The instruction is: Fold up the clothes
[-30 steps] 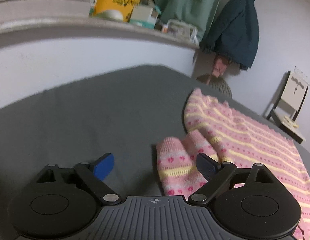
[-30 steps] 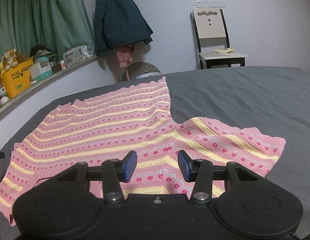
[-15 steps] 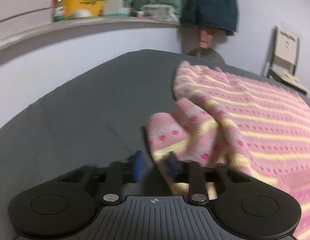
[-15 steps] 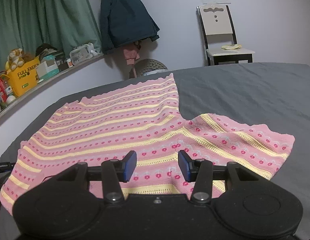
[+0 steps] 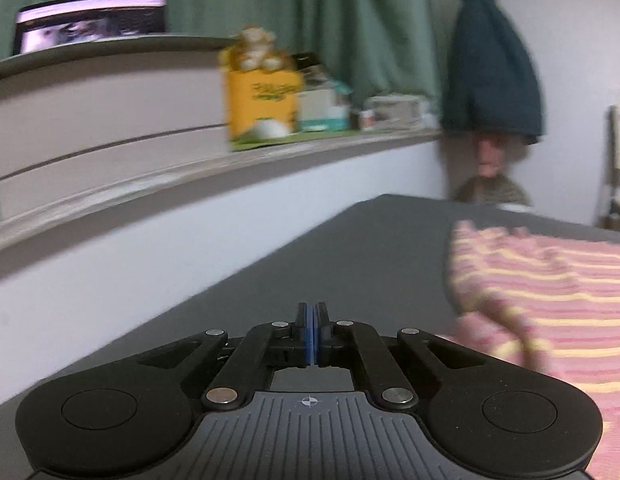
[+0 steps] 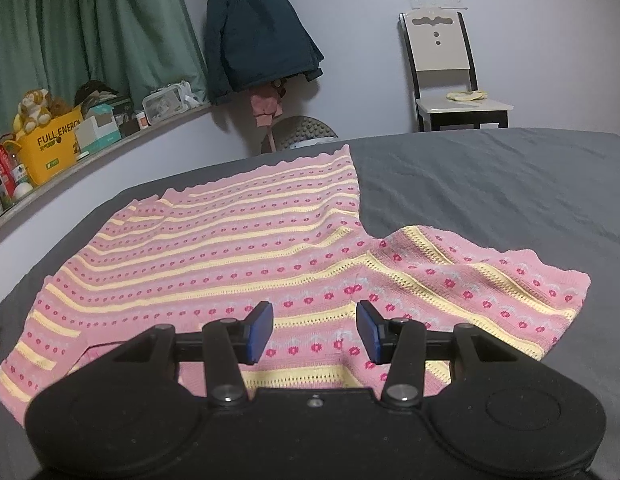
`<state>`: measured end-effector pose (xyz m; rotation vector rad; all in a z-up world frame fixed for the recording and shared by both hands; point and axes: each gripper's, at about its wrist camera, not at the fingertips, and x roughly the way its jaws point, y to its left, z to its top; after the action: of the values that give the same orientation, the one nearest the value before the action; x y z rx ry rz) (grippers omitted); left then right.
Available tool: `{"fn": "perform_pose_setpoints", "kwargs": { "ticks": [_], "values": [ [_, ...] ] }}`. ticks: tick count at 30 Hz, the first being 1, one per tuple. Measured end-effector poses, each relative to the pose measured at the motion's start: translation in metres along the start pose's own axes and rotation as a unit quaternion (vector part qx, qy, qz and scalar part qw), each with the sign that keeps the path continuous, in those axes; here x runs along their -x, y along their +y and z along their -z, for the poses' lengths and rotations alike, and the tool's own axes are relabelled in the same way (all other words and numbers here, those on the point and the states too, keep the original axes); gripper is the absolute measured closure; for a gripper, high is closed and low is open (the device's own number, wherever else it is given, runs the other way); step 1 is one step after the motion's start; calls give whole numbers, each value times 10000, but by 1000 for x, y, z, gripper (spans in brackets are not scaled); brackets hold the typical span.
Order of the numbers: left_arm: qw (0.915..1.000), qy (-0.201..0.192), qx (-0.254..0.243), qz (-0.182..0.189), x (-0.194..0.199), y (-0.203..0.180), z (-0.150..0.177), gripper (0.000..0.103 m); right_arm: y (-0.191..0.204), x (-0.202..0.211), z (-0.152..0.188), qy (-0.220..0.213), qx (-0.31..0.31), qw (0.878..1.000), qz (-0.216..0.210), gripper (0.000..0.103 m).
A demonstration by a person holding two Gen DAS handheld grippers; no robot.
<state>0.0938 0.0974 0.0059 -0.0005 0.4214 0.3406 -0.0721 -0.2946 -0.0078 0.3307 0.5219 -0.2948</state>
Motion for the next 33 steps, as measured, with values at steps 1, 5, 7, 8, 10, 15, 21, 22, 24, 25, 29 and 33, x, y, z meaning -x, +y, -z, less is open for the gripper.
{"fn": "perform_pose_setpoints", "kwargs": {
  "ticks": [1,5,7,8,10,15,21,22,24,25,29,33],
  "values": [
    [9997,177,160,16,-5,4,2,101,0,-1,0,15,10,10000,-5,58],
    [9924,462,906,687,-19,13,4,100,1,-3,1,76,67,9999,-34,58],
    [9831,409,1197,1323,-23,8,1,86,0,-4,1,101,57,9999,-48,57],
    [9781,401,1294,1583,-24,6,0,75,0,-4,1,112,51,9999,-55,56],
    [9766,444,1234,1705,-26,-2,1,15,-1,-4,1,128,28,9999,-69,56],
    [9772,826,1111,1612,-40,-9,9,10,0,-4,1,120,26,9999,-113,55],
    [9822,843,604,1564,-35,-20,15,75,-1,-5,2,174,27,9997,-163,55],
    [9834,802,493,1550,-33,-23,16,97,-1,-5,2,181,24,9997,-166,55],
    [9854,720,272,1520,-29,-28,16,100,-2,-5,2,190,15,9997,-165,55],
    [9862,679,162,1505,-27,-30,17,100,-2,-5,2,191,13,9997,-165,55],
    [9935,344,-1,1085,-15,-27,11,100,-2,-4,2,158,26,9998,-145,55],
    [9987,229,315,339,-13,-1,5,100,-1,-5,3,181,79,9997,-131,54]
  ]
}}
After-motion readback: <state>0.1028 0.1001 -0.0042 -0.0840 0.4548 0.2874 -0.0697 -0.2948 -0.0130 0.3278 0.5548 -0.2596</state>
